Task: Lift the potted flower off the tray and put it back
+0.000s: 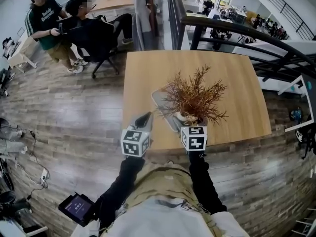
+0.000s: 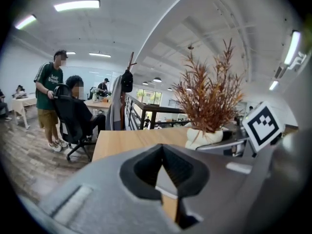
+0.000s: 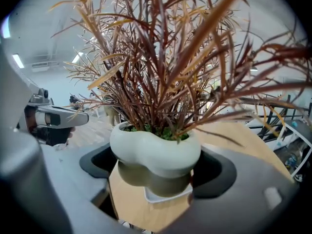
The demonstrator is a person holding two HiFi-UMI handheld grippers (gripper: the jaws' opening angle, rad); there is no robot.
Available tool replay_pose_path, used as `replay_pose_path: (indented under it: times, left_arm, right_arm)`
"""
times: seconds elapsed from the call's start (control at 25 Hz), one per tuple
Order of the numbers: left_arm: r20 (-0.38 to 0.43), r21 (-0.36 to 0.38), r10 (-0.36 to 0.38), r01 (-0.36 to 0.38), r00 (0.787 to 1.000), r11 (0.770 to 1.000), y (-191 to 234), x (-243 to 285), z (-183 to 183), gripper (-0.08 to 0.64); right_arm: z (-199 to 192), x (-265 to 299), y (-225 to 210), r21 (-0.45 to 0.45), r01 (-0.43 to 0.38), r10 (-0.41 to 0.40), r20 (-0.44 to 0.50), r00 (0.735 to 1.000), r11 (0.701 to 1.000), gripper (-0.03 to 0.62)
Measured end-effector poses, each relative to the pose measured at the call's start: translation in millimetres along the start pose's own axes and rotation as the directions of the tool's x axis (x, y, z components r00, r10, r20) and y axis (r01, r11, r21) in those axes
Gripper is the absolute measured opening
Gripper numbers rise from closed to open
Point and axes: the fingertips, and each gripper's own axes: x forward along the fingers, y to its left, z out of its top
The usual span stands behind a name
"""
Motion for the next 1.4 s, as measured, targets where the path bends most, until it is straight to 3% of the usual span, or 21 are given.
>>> replay_pose_path:
  times: [0.36, 0.56, 0.92, 1.4]
  left_arm:
    - [-0.076, -0.025, 0.062, -0.064, 0.995, 0.998, 29.6, 16.4, -85.7, 0.002]
    - [-0.073, -0.027, 0.078, -0.08, 0.994, 0.996, 38.3, 32.4, -120.1, 0.002]
    - [-0.051, -0.034, 0.103, -0.105, 0.993, 0.994, 55.4, 30.4, -148.6, 0.002]
    - [-0.037, -0.027, 0.119, -0.12, 0.992, 0.992, 66.1, 41.1, -149.0, 0.002]
  right_arm:
    - [-93.6, 75.3, -11.7, -0.004, -0.036, 0.035, -0.066, 0.997, 0.999, 0.479]
    - [-138.4, 116.5, -20.5, -0.026, -0.038, 0.037, -0.07, 0.997, 0.999, 0.479]
    - [-183.8, 153.4, -16.3, -0.03, -0.034, 0.032, -0.081, 0.996, 0.999, 0.479]
    - [-195.8, 182.7, -18.7, -0.033, -0.041, 0.039, -0.062, 0.997, 0.999, 0.479]
